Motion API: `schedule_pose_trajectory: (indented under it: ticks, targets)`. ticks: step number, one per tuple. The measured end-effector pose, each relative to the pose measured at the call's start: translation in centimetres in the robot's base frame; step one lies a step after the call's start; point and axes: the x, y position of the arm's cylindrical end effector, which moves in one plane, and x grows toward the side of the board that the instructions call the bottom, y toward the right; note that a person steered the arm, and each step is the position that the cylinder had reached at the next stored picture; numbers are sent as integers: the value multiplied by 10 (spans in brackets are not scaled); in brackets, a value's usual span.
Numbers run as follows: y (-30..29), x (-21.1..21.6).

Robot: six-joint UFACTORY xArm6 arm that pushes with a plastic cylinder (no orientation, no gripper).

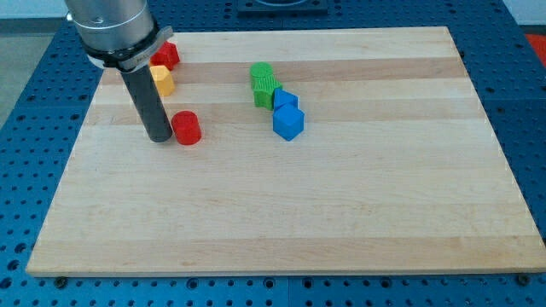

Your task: Move red circle to center

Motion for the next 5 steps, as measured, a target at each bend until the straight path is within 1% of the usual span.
schedule_pose_trajectory:
  ticks: [2,3,4,5]
  targets:
    - [8,-38]
    - [29,-16]
    - [43,23]
    - [47,36]
